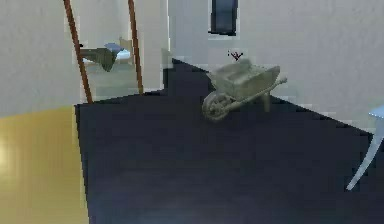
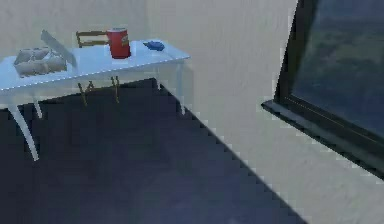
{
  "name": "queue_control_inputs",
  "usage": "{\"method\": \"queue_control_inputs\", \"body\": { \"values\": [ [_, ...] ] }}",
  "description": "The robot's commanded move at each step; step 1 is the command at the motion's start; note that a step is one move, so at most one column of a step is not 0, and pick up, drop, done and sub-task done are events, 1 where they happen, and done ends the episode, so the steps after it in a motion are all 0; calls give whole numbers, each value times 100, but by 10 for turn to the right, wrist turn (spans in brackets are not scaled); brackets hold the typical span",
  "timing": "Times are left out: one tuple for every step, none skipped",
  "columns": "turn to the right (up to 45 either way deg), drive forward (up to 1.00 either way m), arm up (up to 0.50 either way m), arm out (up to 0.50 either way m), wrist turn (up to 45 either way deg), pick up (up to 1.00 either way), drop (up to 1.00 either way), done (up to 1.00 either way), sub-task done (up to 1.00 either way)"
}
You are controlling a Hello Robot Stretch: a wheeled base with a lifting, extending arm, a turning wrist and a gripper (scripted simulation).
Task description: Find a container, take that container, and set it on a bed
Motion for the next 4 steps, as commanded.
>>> {"method": "queue_control_inputs", "body": {
  "values": [
    [450, 0, 0, 0, 0, 0, 0, 0, 0],
    [120, 0, 0, 0, 0, 0, 0, 0, 0],
    [0, 100, 0, 0, 0, 0, 0, 0, 0],
    [60, 0, 0, 0, 0, 0, 0, 0, 0]
  ]
}}
